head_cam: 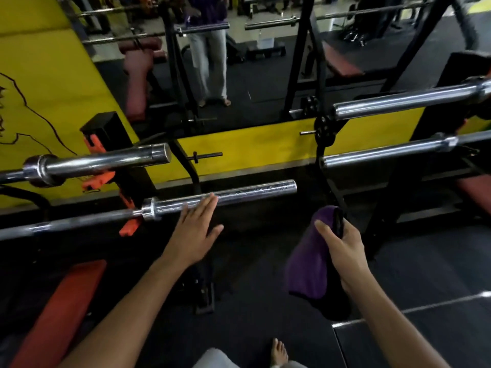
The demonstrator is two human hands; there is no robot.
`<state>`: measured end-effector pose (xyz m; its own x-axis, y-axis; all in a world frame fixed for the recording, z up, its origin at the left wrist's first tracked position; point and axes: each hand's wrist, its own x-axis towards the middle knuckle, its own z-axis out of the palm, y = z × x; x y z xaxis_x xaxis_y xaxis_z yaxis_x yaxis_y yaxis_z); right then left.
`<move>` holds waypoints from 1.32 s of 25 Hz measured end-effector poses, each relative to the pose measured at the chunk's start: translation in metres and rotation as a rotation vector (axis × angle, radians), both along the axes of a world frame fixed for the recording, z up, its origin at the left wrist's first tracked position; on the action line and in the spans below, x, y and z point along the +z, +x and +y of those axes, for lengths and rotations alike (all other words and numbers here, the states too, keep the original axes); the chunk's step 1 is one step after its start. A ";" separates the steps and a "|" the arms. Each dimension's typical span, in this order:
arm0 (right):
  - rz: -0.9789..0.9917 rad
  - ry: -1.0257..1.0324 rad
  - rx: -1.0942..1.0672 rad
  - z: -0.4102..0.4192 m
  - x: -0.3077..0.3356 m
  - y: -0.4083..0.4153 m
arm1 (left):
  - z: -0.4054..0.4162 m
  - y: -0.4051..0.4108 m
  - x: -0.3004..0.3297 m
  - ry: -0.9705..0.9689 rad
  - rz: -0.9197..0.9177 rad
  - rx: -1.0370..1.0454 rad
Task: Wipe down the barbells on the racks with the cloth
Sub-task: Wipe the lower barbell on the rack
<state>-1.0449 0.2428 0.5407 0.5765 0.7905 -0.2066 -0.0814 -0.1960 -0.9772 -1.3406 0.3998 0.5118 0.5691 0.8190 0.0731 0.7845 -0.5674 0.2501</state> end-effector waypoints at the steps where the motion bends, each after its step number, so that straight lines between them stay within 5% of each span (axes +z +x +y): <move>1: -0.009 0.009 0.003 0.015 0.000 0.004 | 0.015 -0.001 0.000 0.006 0.015 0.004; 7: -0.148 0.030 -0.023 0.088 0.001 0.015 | 0.084 -0.035 -0.013 0.079 0.112 0.077; 12: -0.315 -0.058 0.000 0.143 -0.005 0.008 | 0.110 -0.026 -0.032 0.108 0.171 -0.165; 21: -0.234 -0.104 -0.359 0.142 0.018 0.034 | 0.133 -0.015 -0.046 0.154 0.149 -0.172; 28: -0.495 -0.115 -0.039 0.176 -0.042 0.023 | 0.134 -0.016 -0.053 0.188 0.175 -0.180; 33: -1.001 -0.011 0.200 0.177 -0.071 0.014 | 0.143 -0.036 -0.041 0.186 0.188 -0.289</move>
